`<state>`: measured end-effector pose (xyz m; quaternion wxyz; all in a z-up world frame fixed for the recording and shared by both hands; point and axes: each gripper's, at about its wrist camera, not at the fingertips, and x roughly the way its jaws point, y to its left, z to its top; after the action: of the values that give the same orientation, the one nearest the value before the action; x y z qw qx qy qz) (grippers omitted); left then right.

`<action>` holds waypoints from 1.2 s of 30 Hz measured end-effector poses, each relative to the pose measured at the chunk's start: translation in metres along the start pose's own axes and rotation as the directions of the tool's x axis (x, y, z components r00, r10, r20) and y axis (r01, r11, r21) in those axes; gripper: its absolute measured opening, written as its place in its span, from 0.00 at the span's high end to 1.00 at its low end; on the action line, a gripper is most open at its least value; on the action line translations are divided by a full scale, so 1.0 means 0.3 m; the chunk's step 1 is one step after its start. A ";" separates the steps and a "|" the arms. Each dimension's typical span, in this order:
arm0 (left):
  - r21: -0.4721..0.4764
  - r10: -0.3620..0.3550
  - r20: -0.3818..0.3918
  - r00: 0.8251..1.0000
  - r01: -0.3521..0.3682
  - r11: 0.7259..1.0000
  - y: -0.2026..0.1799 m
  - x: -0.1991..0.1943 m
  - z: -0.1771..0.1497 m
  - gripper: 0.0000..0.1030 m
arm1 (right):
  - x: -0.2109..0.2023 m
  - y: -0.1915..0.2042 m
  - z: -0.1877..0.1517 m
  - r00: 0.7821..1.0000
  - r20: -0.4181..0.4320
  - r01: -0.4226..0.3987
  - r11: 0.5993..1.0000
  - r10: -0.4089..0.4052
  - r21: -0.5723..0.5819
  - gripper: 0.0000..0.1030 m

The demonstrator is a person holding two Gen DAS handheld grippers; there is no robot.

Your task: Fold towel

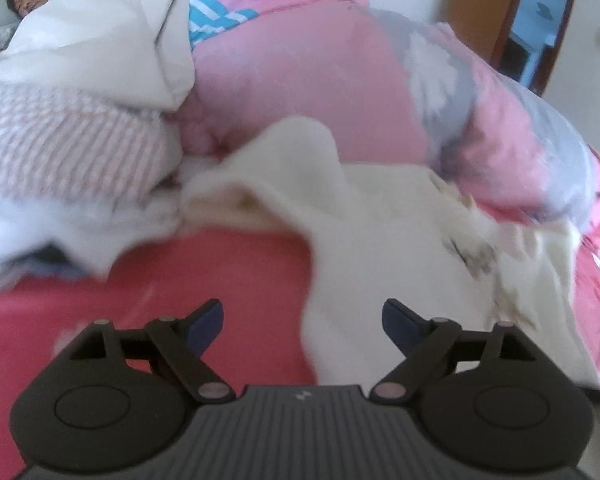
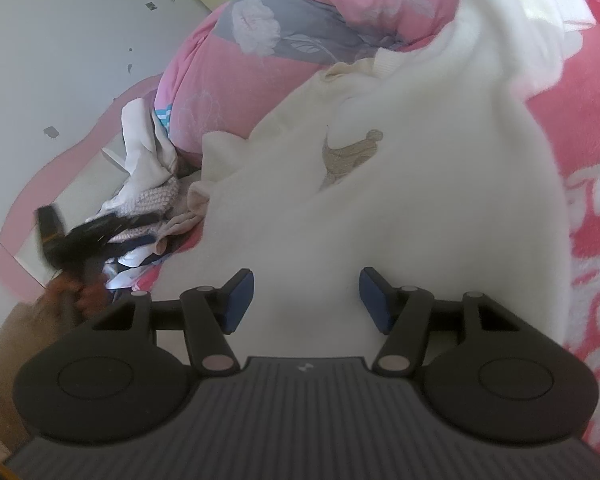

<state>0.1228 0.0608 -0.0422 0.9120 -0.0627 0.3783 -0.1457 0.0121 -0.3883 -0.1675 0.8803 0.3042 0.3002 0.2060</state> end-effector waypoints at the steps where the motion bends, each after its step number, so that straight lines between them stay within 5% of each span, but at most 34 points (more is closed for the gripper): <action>1: -0.003 -0.001 -0.012 1.000 0.001 1.000 -0.001 -0.031 -0.033 0.15 | 0.000 0.001 -0.001 1.000 0.001 0.002 1.000 -0.002 -0.003 0.43; 11: -0.135 -0.043 -0.036 0.998 0.038 0.990 0.082 -0.193 -0.289 0.16 | -0.065 0.042 -0.029 0.998 0.028 0.061 0.998 -0.060 -0.020 0.40; 16: -0.163 -0.109 -0.041 0.993 0.101 0.981 0.092 -0.200 -0.349 0.27 | -0.164 0.124 -0.092 0.997 0.041 0.072 0.997 -0.071 -0.008 0.37; 23: -0.139 -0.163 -0.021 0.986 0.158 0.978 0.055 -0.185 -0.428 0.39 | -0.172 0.347 -0.210 0.996 0.010 0.086 0.982 -0.086 -0.165 0.37; 27: -0.139 -0.182 -0.010 0.983 0.179 0.974 0.054 -0.196 -0.445 0.56 | -0.175 0.476 -0.277 0.995 -0.007 0.091 0.963 -0.096 -0.255 0.37; 33: -0.187 -0.231 -0.015 0.973 0.224 0.956 0.079 -0.196 -0.471 0.82 | 0.008 0.700 -0.390 0.989 -0.111 0.022 0.833 -0.100 -0.554 0.37; 36: -0.215 -0.244 -0.017 0.970 0.235 0.948 0.092 -0.195 -0.476 0.84 | 0.097 0.766 -0.437 0.982 -0.154 -0.013 0.771 -0.110 -0.637 0.37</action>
<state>-0.0115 0.1049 -0.1098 0.8672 -0.2017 0.4010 -0.2156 -0.0936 -0.1506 -0.1111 0.9049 -0.0387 0.3002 0.2992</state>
